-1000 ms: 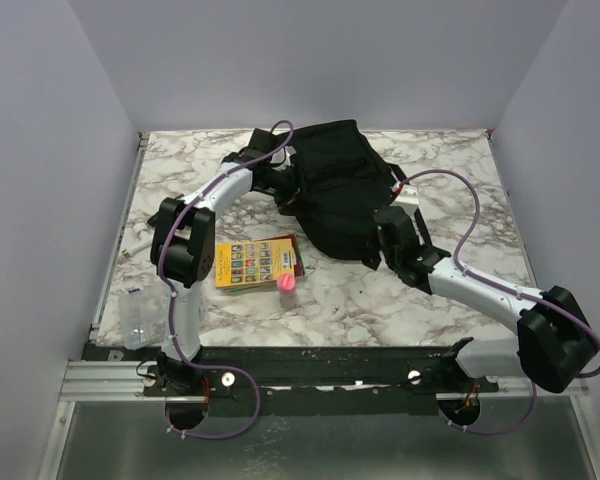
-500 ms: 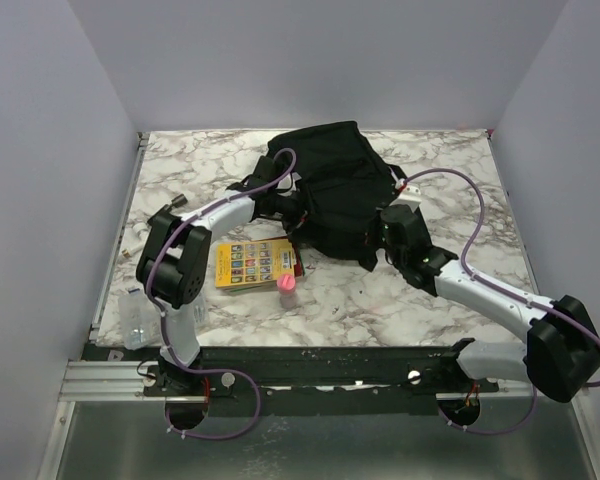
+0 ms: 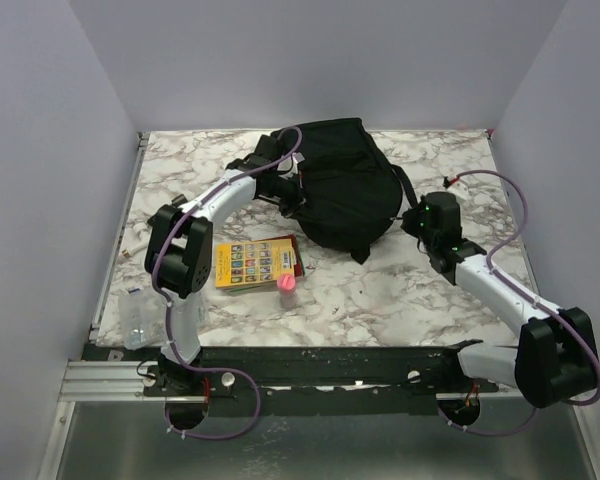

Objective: Pack the student bag
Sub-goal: Unzip the student bag at the center of the board.

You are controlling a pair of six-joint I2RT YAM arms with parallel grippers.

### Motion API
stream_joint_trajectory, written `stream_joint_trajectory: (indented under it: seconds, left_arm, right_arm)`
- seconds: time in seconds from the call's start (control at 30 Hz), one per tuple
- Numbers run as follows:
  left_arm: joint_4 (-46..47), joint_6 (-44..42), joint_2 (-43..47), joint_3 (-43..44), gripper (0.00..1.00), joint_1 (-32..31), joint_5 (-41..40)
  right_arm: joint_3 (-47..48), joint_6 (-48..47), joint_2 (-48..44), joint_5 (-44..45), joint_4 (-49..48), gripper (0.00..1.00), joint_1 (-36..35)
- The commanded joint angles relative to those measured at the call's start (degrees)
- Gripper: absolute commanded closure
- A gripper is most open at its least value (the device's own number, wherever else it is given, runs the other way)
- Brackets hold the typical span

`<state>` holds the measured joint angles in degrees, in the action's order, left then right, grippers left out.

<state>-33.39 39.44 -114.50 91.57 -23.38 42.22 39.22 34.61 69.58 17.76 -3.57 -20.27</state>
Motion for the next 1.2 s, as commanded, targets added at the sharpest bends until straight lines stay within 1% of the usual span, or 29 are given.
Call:
stream_joint_trajectory:
  seconds: [0.0,0.03,0.13,0.27,0.33,0.4,0.47,0.53,0.57,0.63,0.7,0.77,0.8,0.9,1.0,1.1,1.17]
  left_arm:
    - [-6.12,-8.41,-0.81,3.12,1.0,2.17,-4.69]
    - [-6.11,-8.5,-0.83,3.19,1.0,2.11,-4.31]
    - [-6.16,-8.64,-0.9,3.89,1.0,1.71,-2.95]
    - [-5.46,-8.09,-0.02,3.77,0.7,0.75,-1.71]
    - [-4.27,-7.61,0.89,2.63,0.47,0.13,-1.47]
    - [-3.04,-6.91,1.15,2.14,0.32,-0.47,-0.18]
    - [-2.52,-6.58,0.88,1.91,0.25,-1.26,-0.04]
    - [-2.47,-6.91,0.54,1.69,0.19,-2.27,-0.9]
    - [-2.53,-6.92,0.34,1.72,0.17,-2.72,-1.18]
    - [-3.24,-7.74,1.22,1.88,0.16,-3.89,-3.32]
    - [-4.87,-10.28,4.33,2.37,0.16,-5.59,-10.3]
    - [-6.12,-13.91,8.46,2.38,0.16,-7.07,-20.39]
    - [-6.14,-15.34,10.85,2.05,0.17,-7.69,-24.17]
    - [-4.79,-20.01,16.01,1.14,0.22,-9.46,-32.64]
    - [-2.2,-23.37,17.86,0.18,0.23,-11.87,-33.65]
    - [-1.59,-27.34,15.88,1.89,0.23,-15.46,-30.26]
    - [-1.15,-28.82,14.08,2.65,0.25,-17.58,-25.99]
  right_arm:
    - [0.62,-0.3,1.6,-3.26,-0.79,1.0,7.98]
    - [1.44,-0.92,1.69,-3.77,-0.05,0.99,7.99]
    - [-0.14,-2.91,-0.74,-10.57,-3.89,0.99,7.77]
    - [-0.4,-3.98,-2.88,-13.46,-1.83,0.99,6.67]
    - [-0.96,-3.83,-4.25,-14.88,-1.33,0.99,5.68]
    - [-1.79,-3.69,-5.48,-15.17,-1.77,0.99,4.23]
    - [-1.71,-3.22,-5.82,-14.84,-1.54,0.99,2.88]
    - [-1.4,-2.56,-5.92,-14.81,-1.46,0.99,1.52]
    - [-1.17,-2.38,-5.99,-14.5,-1.41,0.99,0.75]
    - [-0.77,-2.26,-5.95,-13.69,-1.39,0.99,-0.51]
    - [-0.48,-2.15,-5.78,-13.07,-0.98,0.99,-1.36]
    - [-0.44,-2.09,-5.77,-13.25,-0.51,0.99,-1.69]
    - [-0.51,-2.07,-5.92,-13.34,-0.31,0.99,-1.78]
    - [-0.72,-2.3,-6.52,-13.68,-0.77,0.99,-1.83]
    - [0.25,-2.44,-6.45,-14.85,0.35,0.99,-1.87]
    - [0.14,-2.12,-7.32,-15.88,0.65,0.99,-1.87]
    - [-0.29,-1.86,-8.43,-15.86,0.98,0.99,-1.88]
